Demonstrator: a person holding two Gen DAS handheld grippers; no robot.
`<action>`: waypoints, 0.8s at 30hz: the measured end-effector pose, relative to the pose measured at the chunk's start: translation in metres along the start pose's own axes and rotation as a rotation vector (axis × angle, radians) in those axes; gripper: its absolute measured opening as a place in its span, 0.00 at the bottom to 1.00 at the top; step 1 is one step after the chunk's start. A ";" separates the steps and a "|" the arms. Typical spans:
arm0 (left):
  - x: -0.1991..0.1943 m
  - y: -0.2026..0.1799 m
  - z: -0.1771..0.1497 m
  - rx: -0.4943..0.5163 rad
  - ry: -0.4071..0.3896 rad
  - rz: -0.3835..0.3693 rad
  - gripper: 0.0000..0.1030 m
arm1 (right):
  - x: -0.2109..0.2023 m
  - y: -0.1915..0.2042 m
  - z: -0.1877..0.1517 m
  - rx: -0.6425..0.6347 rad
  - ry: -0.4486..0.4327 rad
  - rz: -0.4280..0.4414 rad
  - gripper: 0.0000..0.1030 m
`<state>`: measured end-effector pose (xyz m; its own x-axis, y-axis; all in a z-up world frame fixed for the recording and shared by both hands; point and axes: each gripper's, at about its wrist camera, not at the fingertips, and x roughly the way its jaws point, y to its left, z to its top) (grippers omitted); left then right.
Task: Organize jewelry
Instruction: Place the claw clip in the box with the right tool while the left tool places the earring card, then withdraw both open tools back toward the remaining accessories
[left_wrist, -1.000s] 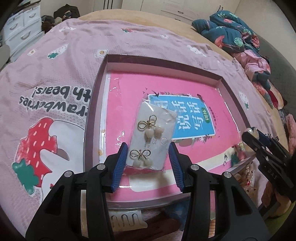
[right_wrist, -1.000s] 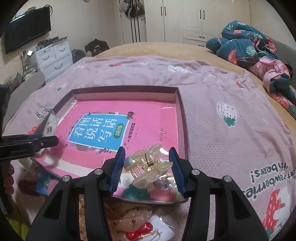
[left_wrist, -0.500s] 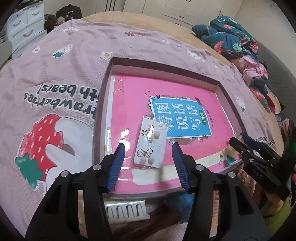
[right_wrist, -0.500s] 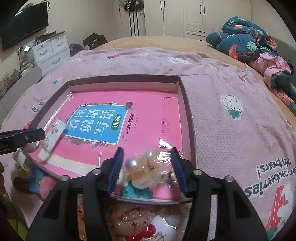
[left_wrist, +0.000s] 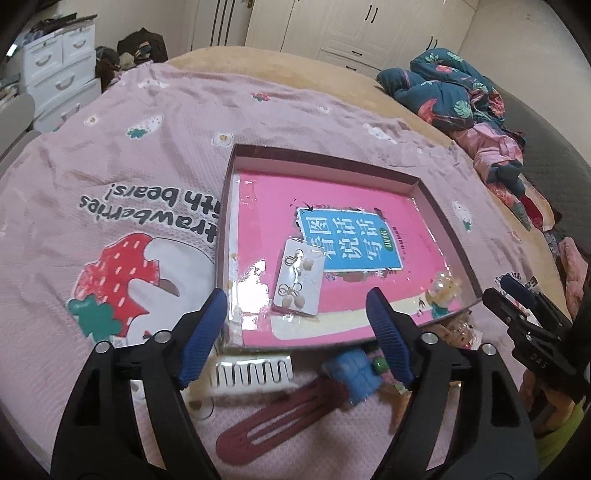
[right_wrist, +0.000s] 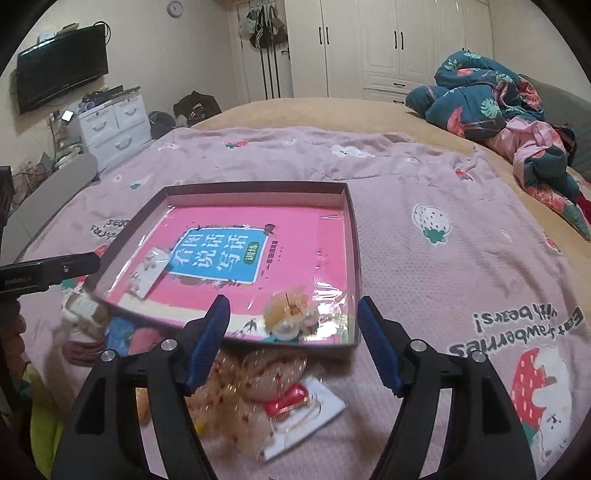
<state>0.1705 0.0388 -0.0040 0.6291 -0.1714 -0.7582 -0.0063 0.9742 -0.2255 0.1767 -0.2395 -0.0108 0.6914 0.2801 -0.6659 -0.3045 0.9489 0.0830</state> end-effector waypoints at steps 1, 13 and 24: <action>-0.003 -0.001 -0.001 0.001 -0.005 -0.001 0.72 | -0.005 0.000 -0.002 0.004 -0.004 0.004 0.70; -0.027 -0.004 -0.022 0.015 -0.026 0.009 0.80 | -0.038 0.011 -0.023 -0.025 -0.005 0.017 0.73; -0.044 0.000 -0.039 0.016 -0.032 0.024 0.80 | -0.051 0.025 -0.040 -0.049 0.013 0.038 0.73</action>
<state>0.1131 0.0404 0.0056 0.6538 -0.1435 -0.7429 -0.0094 0.9802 -0.1976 0.1070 -0.2362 -0.0044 0.6702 0.3140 -0.6725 -0.3625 0.9291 0.0725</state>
